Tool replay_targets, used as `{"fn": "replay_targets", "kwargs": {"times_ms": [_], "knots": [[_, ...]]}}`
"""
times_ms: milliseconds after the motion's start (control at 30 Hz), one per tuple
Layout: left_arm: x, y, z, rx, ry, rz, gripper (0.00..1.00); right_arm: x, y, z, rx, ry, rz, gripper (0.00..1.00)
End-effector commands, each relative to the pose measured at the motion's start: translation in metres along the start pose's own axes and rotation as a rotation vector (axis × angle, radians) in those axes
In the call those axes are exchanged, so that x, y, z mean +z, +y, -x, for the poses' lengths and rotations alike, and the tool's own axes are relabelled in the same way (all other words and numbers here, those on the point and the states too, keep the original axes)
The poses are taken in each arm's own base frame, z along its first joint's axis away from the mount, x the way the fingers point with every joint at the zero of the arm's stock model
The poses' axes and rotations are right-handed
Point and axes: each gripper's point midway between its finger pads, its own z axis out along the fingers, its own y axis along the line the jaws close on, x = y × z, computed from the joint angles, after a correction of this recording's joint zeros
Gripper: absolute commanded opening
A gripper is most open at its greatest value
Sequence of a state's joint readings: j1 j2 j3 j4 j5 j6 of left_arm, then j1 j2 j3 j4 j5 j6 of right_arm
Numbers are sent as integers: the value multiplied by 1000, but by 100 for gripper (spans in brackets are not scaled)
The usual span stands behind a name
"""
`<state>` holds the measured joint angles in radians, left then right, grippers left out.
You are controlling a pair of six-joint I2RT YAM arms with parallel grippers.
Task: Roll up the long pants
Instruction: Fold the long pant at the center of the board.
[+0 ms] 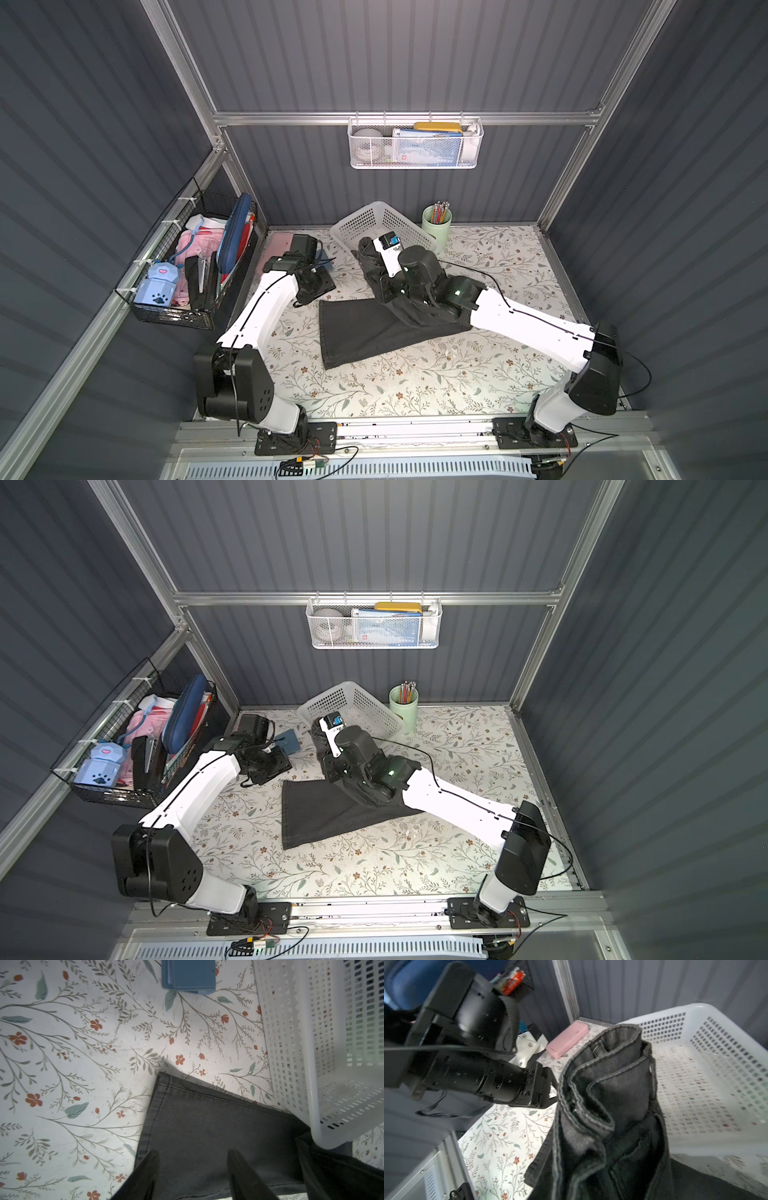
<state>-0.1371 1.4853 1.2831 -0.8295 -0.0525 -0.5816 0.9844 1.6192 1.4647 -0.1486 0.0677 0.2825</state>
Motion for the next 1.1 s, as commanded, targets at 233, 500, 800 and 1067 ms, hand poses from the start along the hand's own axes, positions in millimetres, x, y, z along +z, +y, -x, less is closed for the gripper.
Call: {"fn": "replay_targets", "kwargs": {"times_ms": [233,500,800,1067], "knots": [[-14,21,7,-96,-51,11,56,58,47,-39,-177,-100,188,5],[-26,36,7,-105,-79,40,56,95,75,-98,-177,56,335,8],[-52,50,24,-145,-164,98,56,75,109,-127,-204,197,446,76],[-40,15,8,-32,-53,-55,45,33,-2,-63,-21,94,126,77]]}}
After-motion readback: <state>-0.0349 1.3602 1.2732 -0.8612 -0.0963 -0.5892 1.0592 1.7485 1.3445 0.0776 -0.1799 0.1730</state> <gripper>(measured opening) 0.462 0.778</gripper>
